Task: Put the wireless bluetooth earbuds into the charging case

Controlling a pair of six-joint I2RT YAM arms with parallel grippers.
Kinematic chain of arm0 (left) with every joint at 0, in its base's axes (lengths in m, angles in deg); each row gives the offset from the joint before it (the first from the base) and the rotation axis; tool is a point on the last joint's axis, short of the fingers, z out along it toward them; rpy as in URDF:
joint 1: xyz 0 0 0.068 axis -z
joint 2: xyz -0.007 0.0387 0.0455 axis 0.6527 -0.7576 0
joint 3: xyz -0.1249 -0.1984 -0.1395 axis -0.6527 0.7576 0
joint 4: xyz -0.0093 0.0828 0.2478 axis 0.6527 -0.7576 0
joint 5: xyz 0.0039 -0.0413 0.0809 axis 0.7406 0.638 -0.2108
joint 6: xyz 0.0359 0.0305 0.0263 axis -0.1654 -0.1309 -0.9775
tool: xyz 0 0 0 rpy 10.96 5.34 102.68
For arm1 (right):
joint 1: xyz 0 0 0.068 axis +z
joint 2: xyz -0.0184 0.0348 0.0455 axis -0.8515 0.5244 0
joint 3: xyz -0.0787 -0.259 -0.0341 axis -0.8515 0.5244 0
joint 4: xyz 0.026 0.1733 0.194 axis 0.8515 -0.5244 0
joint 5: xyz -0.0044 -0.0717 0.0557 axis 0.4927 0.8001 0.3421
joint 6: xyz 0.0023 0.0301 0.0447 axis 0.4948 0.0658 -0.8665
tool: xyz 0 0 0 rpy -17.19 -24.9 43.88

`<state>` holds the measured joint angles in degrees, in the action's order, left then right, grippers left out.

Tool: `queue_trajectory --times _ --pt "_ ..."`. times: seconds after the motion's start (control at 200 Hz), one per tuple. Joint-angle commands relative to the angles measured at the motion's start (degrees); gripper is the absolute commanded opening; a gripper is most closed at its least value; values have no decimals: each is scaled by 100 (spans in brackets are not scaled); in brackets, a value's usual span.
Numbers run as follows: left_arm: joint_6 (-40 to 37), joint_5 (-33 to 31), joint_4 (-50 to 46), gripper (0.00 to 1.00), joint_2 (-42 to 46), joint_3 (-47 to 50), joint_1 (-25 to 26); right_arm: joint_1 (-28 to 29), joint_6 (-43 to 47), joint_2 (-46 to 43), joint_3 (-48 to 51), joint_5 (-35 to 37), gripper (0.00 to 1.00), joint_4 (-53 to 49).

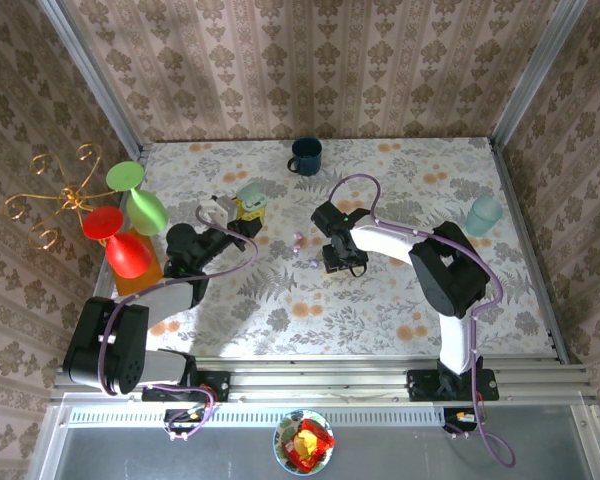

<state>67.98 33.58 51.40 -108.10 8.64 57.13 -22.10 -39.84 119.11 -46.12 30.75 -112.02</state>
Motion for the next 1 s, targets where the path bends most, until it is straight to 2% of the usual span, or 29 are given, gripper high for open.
queue_trajectory --times 0.0,0.25,0.515,0.69,0.995 --pt "117 84 325 23 90 36 -47 -6 78 -195 73 303 55 -325" --pt "101 88 305 23 88 1 -47 -6 132 -299 104 701 55 -523" --pt "89 79 272 23 54 -33 -56 222 285 -680 129 440 55 -275" --pt "237 20 414 23 -79 -78 -185 488 181 -498 -192 1163 54 -415" --pt "396 26 519 23 -17 -8 -599 825 -59 469 -1103 2356 47 -1240"
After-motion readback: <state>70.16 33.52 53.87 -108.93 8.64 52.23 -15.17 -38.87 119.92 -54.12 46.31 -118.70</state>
